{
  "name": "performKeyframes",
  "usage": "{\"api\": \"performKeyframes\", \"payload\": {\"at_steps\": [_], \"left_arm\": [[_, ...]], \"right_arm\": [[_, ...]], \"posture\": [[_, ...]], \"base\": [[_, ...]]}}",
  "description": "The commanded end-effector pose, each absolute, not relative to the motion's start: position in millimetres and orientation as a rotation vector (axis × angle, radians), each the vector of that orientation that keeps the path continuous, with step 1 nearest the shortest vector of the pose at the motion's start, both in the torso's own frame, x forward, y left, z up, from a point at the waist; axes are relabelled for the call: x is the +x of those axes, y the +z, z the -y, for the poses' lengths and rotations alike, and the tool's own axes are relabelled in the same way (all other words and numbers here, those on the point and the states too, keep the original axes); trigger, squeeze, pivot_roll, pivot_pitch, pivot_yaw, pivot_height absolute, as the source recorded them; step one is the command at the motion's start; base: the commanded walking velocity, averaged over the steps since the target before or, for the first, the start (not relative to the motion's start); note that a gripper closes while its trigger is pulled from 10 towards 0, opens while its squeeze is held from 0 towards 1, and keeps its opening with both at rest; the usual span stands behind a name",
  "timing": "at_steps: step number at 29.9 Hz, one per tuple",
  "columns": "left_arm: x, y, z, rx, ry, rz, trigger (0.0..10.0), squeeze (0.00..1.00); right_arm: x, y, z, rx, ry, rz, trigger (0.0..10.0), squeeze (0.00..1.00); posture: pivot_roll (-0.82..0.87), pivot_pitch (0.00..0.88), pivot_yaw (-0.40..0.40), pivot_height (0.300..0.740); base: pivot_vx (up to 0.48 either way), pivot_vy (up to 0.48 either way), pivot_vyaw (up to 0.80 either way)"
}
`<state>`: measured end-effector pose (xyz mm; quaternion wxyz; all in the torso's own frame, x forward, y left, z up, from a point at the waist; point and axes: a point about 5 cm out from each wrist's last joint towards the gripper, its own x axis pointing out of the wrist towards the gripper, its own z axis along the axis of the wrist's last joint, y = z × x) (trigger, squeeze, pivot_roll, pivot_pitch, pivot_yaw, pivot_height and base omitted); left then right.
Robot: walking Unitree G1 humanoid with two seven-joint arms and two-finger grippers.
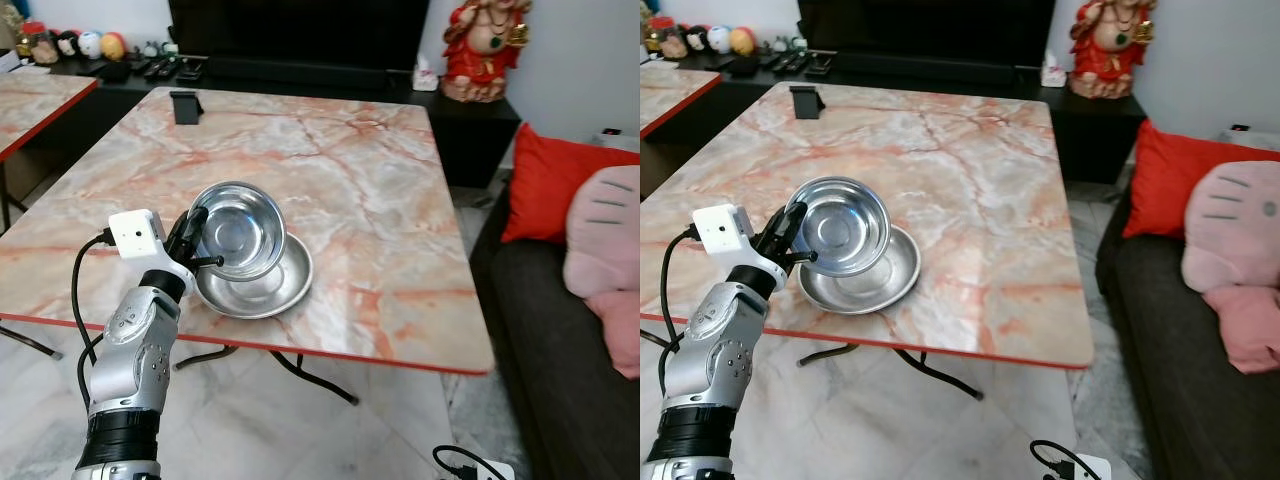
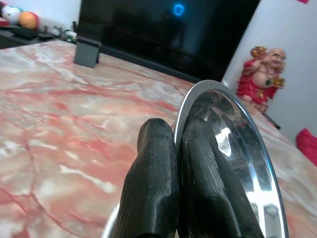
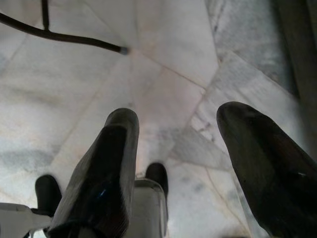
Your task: Setting the table
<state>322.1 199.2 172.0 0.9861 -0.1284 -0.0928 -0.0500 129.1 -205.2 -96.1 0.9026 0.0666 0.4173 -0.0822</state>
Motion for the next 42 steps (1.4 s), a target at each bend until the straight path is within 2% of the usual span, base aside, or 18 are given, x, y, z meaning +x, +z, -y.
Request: {"api": "performKeyframes", "payload": {"at_steps": [1,8,15,20,28,30,32,42], "left_arm": [[323,183,-195,-0.264,-0.128,0.222,10.0,0.00],[324,185,-191,-0.268,-0.153,0.222,10.0,0.00],[324,186,-188,-0.342,-0.203,0.194,10.0,0.00],[322,185,-189,-0.505,-0.297,0.113,10.0,0.00],[311,166,-185,-0.449,-0.450,-0.081,10.0,0.00],[311,160,-183,-0.437,-0.432,-0.128,10.0,0.00],[315,157,-184,-0.500,-0.369,-0.150,10.0,0.00],[319,163,-188,-0.525,-0.304,-0.126,10.0,0.00]], "right_arm": [[127,-97,207,0.131,-0.165,-0.873,10.0,0.00],[128,-97,206,0.132,-0.162,-0.872,10.0,0.00],[128,-96,206,0.131,-0.161,-0.872,10.0,0.00],[128,-97,206,0.130,-0.159,-0.873,10.0,0.00],[128,-96,207,0.127,-0.155,-0.874,10.0,0.00],[128,-97,206,0.127,-0.153,-0.874,10.0,0.00],[128,-97,206,0.127,-0.153,-0.874,10.0,0.00],[128,-97,206,0.129,-0.154,-0.875,10.0,0.00]], "posture": [[0.10,0.000,-0.033,0.731],[0.11,0.000,-0.035,0.731],[0.11,0.000,-0.035,0.731],[0.11,0.000,-0.036,0.731],[0.11,0.000,-0.036,0.731],[0.11,0.000,-0.034,0.731],[0.11,0.000,-0.032,0.731],[0.11,0.000,-0.032,0.731]], "base": [[0.285,0.000,0.00],[0.156,0.000,0.00],[0.000,0.000,0.00],[0.000,0.000,0.00],[0.000,0.000,0.00],[0.000,0.000,0.00],[0.000,0.000,0.00],[0.000,0.000,0.00]]}}
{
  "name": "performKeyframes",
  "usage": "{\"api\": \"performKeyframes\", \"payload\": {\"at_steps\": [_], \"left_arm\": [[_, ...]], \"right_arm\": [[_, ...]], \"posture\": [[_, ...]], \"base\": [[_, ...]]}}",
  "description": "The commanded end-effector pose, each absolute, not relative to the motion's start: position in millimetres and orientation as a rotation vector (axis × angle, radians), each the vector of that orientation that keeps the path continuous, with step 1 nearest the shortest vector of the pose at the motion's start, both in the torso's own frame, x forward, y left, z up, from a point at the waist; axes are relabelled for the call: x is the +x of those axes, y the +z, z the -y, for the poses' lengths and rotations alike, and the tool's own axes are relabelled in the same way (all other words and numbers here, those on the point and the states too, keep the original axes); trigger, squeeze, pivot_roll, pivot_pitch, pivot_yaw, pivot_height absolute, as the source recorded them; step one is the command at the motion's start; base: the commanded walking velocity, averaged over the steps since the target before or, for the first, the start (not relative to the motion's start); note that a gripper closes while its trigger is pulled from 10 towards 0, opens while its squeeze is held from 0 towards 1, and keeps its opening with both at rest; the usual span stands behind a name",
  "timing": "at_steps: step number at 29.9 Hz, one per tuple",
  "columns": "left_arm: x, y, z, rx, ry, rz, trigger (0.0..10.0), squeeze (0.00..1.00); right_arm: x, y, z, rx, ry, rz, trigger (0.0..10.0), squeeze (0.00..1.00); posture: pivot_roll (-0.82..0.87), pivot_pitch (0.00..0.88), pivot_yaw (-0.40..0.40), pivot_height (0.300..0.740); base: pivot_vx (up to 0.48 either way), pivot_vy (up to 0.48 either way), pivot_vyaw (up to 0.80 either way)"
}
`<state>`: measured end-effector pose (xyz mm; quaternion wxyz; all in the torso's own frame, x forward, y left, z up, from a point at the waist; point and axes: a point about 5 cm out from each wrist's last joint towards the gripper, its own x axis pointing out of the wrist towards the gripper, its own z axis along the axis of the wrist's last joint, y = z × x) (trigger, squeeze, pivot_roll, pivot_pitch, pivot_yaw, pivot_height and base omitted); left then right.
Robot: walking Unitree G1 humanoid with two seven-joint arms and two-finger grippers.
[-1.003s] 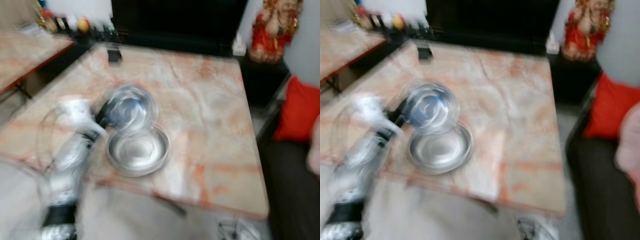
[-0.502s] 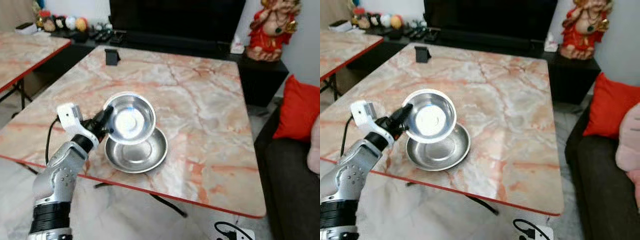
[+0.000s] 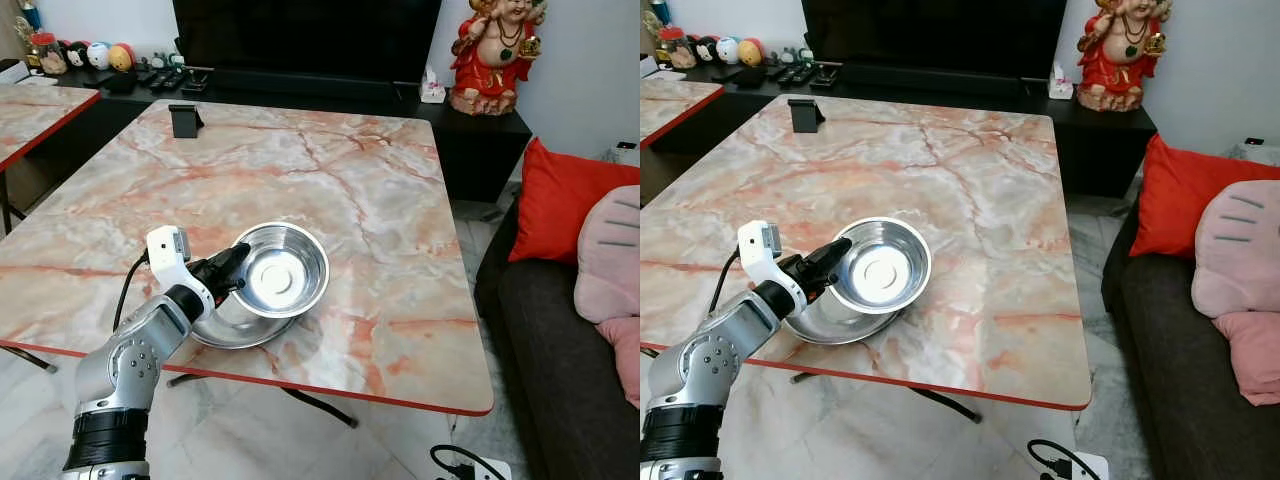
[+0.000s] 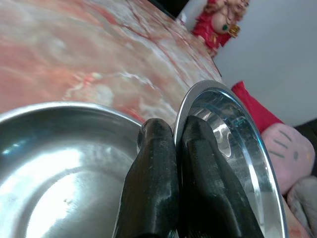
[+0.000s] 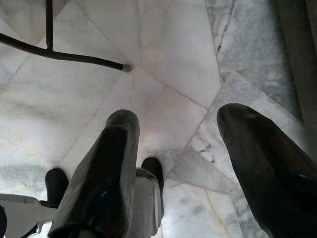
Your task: Setting the table
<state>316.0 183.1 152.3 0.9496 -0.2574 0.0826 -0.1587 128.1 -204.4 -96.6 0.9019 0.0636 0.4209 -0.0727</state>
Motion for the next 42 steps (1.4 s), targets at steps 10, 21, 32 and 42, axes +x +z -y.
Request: {"api": "performKeyframes", "payload": {"at_steps": [10,21,32,42], "left_arm": [[313,160,-202,-0.495,-0.238,-0.159,10.0,0.00],[303,149,-210,-0.467,-0.194,-0.210,10.0,0.00],[307,146,-206,-0.497,-0.150,-0.199,10.0,0.00],[308,146,-209,-0.493,-0.110,-0.194,10.0,0.00]], "right_arm": [[128,-97,206,0.128,-0.150,-0.876,10.0,0.00],[128,-97,205,0.127,-0.148,-0.877,10.0,0.00],[129,-96,205,0.120,-0.139,-0.876,10.0,0.00],[129,-96,205,0.123,-0.138,-0.875,10.0,0.00]], "posture": [[0.11,0.000,-0.032,0.731],[0.11,0.000,-0.032,0.731],[0.11,0.000,-0.031,0.731],[0.11,0.000,-0.032,0.731]], "base": [[0.000,0.000,0.00],[0.000,0.000,0.00],[0.000,0.000,0.00],[0.000,0.000,0.00]]}}
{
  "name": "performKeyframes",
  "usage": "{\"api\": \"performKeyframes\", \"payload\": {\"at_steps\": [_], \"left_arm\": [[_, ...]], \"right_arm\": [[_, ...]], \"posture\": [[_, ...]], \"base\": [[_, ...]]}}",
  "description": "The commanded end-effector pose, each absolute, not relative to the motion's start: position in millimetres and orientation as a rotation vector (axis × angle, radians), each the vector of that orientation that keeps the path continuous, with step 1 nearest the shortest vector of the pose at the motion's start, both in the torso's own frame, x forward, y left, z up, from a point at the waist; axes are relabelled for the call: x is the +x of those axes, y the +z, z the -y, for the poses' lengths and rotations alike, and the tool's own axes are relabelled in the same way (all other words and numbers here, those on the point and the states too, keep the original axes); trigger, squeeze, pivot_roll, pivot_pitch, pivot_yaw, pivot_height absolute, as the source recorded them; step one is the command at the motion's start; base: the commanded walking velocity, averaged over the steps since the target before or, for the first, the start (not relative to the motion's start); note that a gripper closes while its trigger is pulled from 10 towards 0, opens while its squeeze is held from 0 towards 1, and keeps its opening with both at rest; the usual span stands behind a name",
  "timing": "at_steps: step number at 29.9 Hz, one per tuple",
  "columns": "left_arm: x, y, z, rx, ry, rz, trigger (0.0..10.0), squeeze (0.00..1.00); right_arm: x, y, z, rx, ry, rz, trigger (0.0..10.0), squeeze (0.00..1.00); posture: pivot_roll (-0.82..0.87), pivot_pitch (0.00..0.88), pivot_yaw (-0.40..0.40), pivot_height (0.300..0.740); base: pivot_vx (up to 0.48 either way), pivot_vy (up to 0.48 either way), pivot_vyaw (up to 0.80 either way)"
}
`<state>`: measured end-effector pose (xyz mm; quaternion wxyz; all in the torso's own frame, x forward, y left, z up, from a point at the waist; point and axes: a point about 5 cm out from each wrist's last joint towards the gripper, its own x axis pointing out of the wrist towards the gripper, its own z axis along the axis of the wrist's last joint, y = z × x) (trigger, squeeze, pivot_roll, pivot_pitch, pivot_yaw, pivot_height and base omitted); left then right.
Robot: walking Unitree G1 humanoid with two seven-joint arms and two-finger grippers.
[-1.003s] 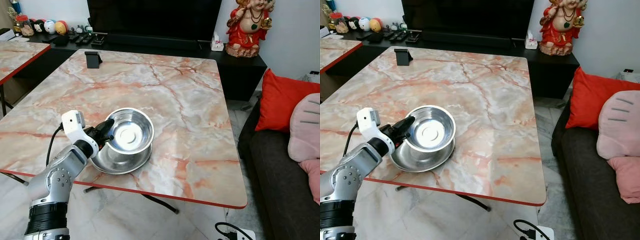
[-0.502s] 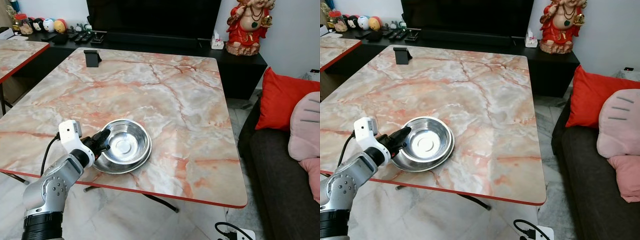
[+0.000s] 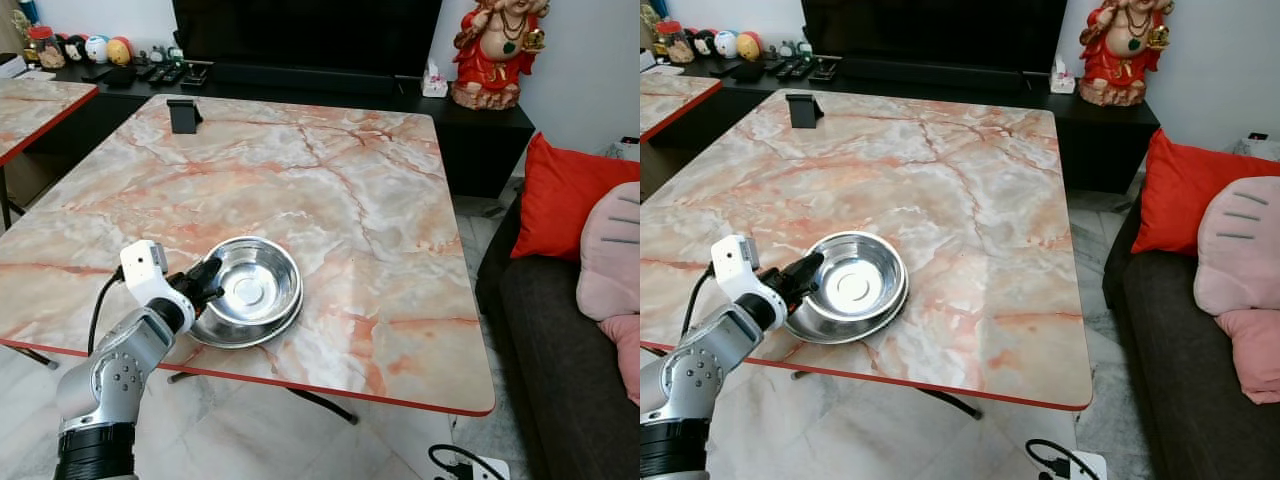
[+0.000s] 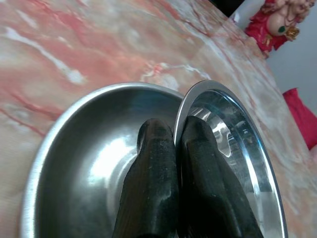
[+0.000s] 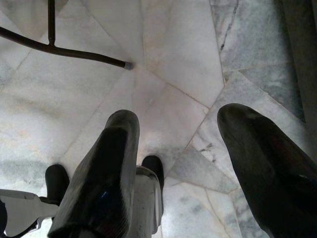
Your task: Setting the table
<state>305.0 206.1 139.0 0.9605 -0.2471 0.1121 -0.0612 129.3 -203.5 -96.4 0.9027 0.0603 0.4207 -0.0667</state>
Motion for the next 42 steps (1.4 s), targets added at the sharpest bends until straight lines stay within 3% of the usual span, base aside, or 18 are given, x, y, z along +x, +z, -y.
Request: {"api": "performKeyframes", "payload": {"at_steps": [1,15,17,26,27,30,31,33,34,35,36,38,39,40,41,42], "left_arm": [[307.9,145.9,-209.0,-0.490,-0.107,-0.194,10.0,0.00],[307.8,143.3,-212.0,-0.486,-0.079,-0.199,10.0,0.00],[307.6,142.1,-211.1,-0.485,-0.081,-0.207,10.0,0.05],[307.1,139.0,-209.9,-0.480,-0.084,-0.225,10.0,0.05],[307.0,138.9,-209.9,-0.481,-0.084,-0.225,10.0,0.27],[306.9,139.0,-209.6,-0.481,-0.086,-0.225,10.0,0.29],[307.0,138.8,-209.5,-0.480,-0.086,-0.225,10.0,0.38],[307.1,138.7,-209.4,-0.479,-0.085,-0.225,10.0,0.43],[307.4,138.6,-209.0,-0.474,-0.087,-0.225,10.0,0.55],[307.5,138.6,-208.9,-0.472,-0.088,-0.225,10.0,0.55],[307.6,138.4,-208.7,-0.472,-0.087,-0.226,10.0,0.65],[307.6,138.2,-208.5,-0.472,-0.085,-0.227,10.0,0.63],[307.7,138.0,-208.4,-0.468,-0.084,-0.228,10.0,0.53],[307.7,137.9,-208.5,-0.467,-0.084,-0.228,10.0,0.53],[307.7,137.9,-208.5,-0.466,-0.083,-0.228,10.0,0.36],[308.0,137.7,-209.3,-0.462,-0.076,-0.229,10.0,0.00]], "right_arm": [[129.2,-96.4,204.8,0.123,-0.139,-0.875,10.0,0.00],[129.1,-96.3,205.4,0.120,-0.136,-0.876,10.0,0.00],[129.1,-96.3,205.4,0.119,-0.136,-0.876,10.0,0.00],[129.4,-96.3,205.0,0.120,-0.133,-0.876,10.0,0.00],[129.3,-96.3,205.0,0.120,-0.134,-0.876,10.0,0.00],[129.3,-96.4,204.8,0.119,-0.131,-0.877,10.0,0.00],[129.2,-96.4,204.9,0.121,-0.133,-0.876,10.0,0.00],[129.2,-96.4,205.0,0.120,-0.132,-0.877,10.0,0.00],[129.4,-96.4,204.9,0.120,-0.132,-0.876,10.0,0.00],[129.4,-96.3,204.9,0.120,-0.132,-0.876,10.0,0.00],[129.4,-96.3,205.0,0.120,-0.132,-0.876,10.0,0.00],[129.3,-96.3,205.0,0.120,-0.132,-0.876,10.0,0.00],[129.3,-96.4,205.0,0.120,-0.132,-0.876,10.0,0.00],[129.3,-96.4,205.0,0.120,-0.132,-0.877,10.0,0.00],[129.3,-96.4,205.0,0.120,-0.132,-0.877,10.0,0.00],[129.4,-96.3,205.1,0.120,-0.131,-0.877,10.0,0.00]], "posture": [[0.11,0.000,-0.032,0.731],[0.11,0.000,-0.034,0.731],[0.11,0.000,-0.034,0.731],[0.11,0.000,-0.034,0.731],[0.11,0.000,-0.034,0.731],[0.11,0.000,-0.034,0.731],[0.11,0.000,-0.033,0.731],[0.11,0.000,-0.033,0.731],[0.11,0.000,-0.033,0.731],[0.11,0.000,-0.033,0.731],[0.11,0.000,-0.033,0.731],[0.11,0.000,-0.033,0.731],[0.11,0.000,-0.033,0.731],[0.11,0.000,-0.033,0.731],[0.11,0.000,-0.033,0.731],[0.11,0.000,-0.033,0.731]], "base": [[0.000,0.000,0.00],[0.000,0.000,0.00],[0.000,0.000,0.00],[0.000,0.000,0.00],[0.000,0.000,0.00],[0.000,0.000,0.00],[0.000,0.000,0.00],[0.000,0.000,0.00],[0.000,0.000,0.00],[0.000,0.000,0.00],[0.000,0.000,0.00],[0.000,0.000,0.00],[0.000,0.000,0.00],[0.000,0.000,0.00],[0.000,0.000,0.00],[0.000,0.000,0.00]]}}
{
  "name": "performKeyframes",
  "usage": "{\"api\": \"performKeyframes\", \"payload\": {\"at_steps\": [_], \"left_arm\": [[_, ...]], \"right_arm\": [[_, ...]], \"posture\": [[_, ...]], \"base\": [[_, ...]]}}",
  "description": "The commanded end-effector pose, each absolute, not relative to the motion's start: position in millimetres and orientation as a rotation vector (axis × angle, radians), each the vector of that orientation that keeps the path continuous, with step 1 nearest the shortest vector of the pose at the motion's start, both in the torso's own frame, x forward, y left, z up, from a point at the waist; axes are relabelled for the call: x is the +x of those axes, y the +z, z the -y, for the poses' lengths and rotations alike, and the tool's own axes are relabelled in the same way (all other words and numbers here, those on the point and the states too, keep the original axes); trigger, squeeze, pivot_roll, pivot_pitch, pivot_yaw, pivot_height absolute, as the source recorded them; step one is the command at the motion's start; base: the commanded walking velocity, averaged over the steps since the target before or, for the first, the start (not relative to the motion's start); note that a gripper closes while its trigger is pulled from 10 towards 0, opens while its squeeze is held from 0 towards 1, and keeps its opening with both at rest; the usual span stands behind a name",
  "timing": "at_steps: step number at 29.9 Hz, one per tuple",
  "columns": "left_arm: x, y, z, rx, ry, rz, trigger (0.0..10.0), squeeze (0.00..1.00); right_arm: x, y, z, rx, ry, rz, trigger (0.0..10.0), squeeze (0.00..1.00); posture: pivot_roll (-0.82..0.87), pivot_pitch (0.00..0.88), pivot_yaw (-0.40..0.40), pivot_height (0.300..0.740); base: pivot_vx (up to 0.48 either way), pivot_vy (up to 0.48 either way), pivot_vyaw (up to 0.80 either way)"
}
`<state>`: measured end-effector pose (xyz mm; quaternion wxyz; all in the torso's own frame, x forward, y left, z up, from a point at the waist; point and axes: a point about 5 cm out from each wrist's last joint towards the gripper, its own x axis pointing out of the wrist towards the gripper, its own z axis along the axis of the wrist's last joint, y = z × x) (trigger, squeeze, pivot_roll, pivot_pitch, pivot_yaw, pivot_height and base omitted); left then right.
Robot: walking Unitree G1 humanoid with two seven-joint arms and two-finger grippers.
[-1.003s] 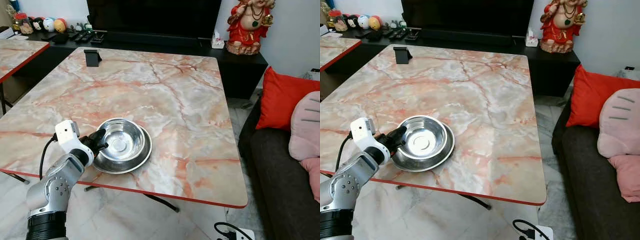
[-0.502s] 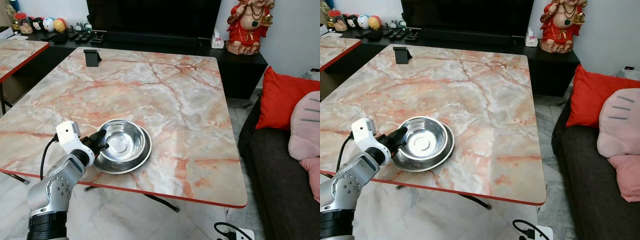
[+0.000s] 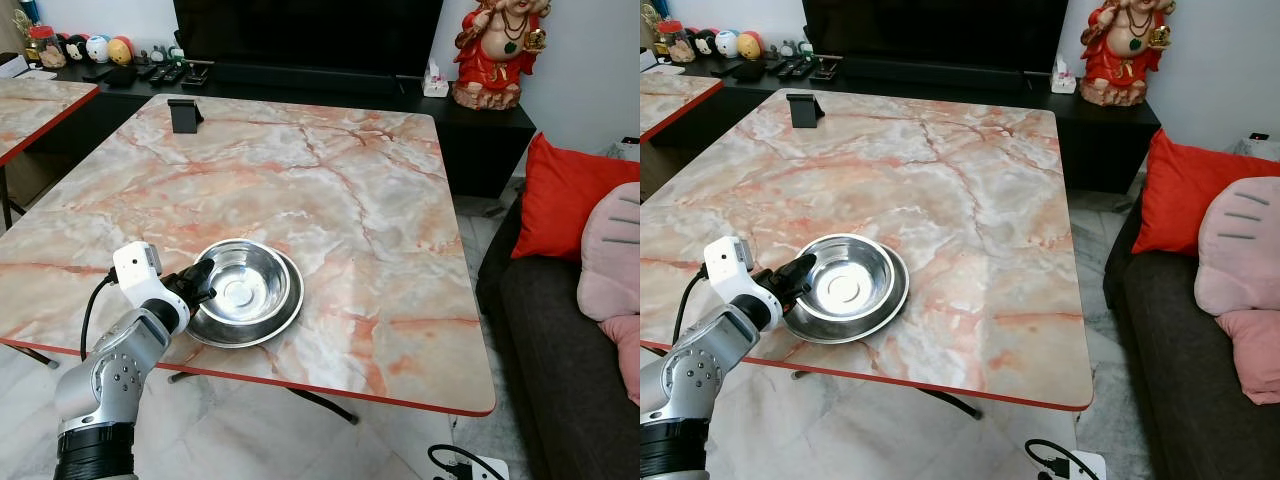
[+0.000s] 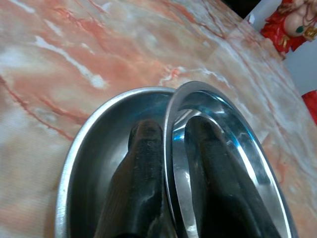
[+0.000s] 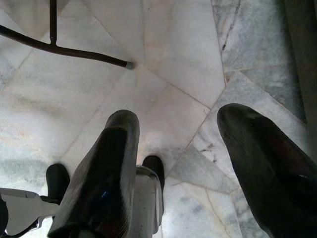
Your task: Setting the table
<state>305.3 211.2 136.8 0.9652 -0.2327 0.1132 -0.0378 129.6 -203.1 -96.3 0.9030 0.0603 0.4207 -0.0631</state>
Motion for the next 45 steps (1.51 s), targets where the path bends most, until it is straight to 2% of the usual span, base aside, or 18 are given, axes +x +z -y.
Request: {"api": "performKeyframes", "payload": {"at_steps": [1,12,21,24,45], "left_arm": [[308.1,137.8,-209.8,-0.461,-0.072,-0.228,10.0,0.00],[307.5,135.8,-210.8,-0.428,-0.071,-0.246,10.0,0.00],[307.6,137.1,-211.6,-0.291,-0.084,-0.246,10.0,0.00],[307.6,137.0,-210.9,-0.167,-0.094,-0.249,10.0,0.00],[307.1,135.3,-212.0,0.041,-0.106,-0.243,10.0,0.00]], "right_arm": [[129.4,-96.3,205.1,0.120,-0.131,-0.876,10.0,0.00],[129.1,-96.5,204.8,0.120,-0.126,-0.880,10.0,0.00],[129.2,-96.7,204.4,0.122,-0.121,-0.883,10.0,0.00],[129.4,-96.7,204.2,0.123,-0.119,-0.884,10.0,0.00],[129.5,-96.9,203.6,0.124,-0.108,-0.889,10.0,0.00]], "posture": [[0.11,0.000,-0.033,0.731],[0.11,0.000,-0.035,0.731],[0.11,0.000,-0.035,0.731],[0.11,0.000,-0.035,0.731],[0.12,0.000,-0.035,0.731]], "base": [[0.000,0.000,0.00],[0.000,0.000,0.00],[0.000,0.000,0.00],[0.000,0.000,0.00],[0.000,0.000,0.00]]}}
